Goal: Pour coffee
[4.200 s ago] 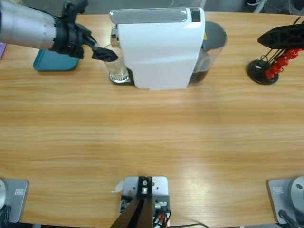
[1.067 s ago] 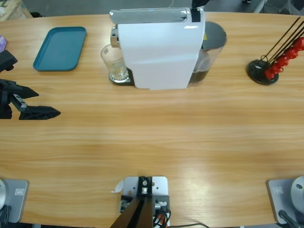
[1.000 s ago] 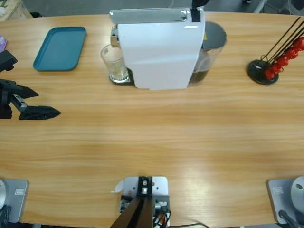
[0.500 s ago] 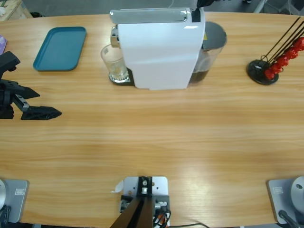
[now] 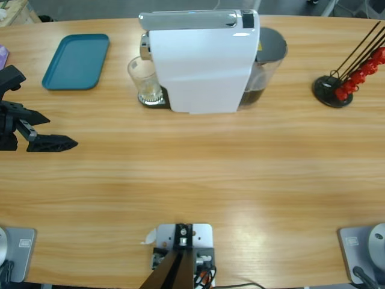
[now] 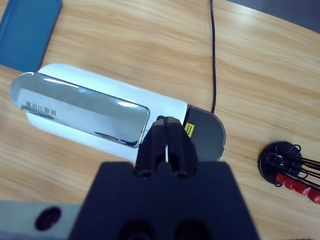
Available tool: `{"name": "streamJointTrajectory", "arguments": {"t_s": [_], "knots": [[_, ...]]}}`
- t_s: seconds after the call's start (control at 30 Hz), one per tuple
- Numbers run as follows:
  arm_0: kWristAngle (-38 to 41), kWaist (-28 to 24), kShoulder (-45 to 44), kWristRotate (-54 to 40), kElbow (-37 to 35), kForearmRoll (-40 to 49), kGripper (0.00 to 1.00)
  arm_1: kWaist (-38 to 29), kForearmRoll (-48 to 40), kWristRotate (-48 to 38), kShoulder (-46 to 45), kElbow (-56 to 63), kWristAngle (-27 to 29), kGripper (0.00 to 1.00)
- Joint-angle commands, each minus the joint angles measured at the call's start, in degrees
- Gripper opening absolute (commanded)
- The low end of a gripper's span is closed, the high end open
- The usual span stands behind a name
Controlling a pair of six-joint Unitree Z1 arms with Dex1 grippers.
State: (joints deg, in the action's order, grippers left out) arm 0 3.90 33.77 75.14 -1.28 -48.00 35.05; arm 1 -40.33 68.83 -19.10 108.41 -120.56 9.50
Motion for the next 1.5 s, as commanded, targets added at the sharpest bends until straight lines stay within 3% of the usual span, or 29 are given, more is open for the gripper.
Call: {"name": "streamJointTrajectory", "arguments": {"t_s": [0.03,0.2,0.47,0.53,0.57,0.67,0.83,1.03,1.5], "knots": [[-0.74,-0.46,1.61,-0.04,1.98,-0.42,1.000,-0.63,0.88,0.12,-1.05,1.46,-0.29,0.000],[-0.62,-0.46,0.54,-0.13,1.07,-0.35,1.000,-0.67,1.36,0.12,-8.83,7.66,-1.35,0.000],[2.23,-0.46,-3.35,-0.36,0.68,2.06,1.000,-3.00,-0.21,1.65,-19.50,18.15,-10.51,0.022],[4.87,-0.41,-3.66,-0.83,1.07,2.22,1.000,-3.00,-0.28,3.88,-21.31,20.18,-14.85,0.909],[5.87,-0.29,-3.89,-1.11,1.08,2.22,1.000,-3.00,-0.36,5.15,-22.02,21.07,-15.97,0.990],[7.07,0.54,-4.45,-1.80,1.15,2.22,1.000,-3.00,-2.65,10.26,-24.87,25.91,-16.32,1.000],[7.35,1.30,-5.79,-1.80,-0.13,4.05,1.000,-3.00,-15.71,11.21,-33.58,40.90,-16.32,1.000],[7.36,1.35,-9.39,-1.62,1.33,3.08,1.000,-3.00,-22.28,14.66,-38.59,50.41,-16.10,1.000],[7.42,3.05,-12.96,1.74,7.76,-7.08,1.000,-3.00,-20.75,11.72,-39.07,49.73,-15.22,1.000]]}}
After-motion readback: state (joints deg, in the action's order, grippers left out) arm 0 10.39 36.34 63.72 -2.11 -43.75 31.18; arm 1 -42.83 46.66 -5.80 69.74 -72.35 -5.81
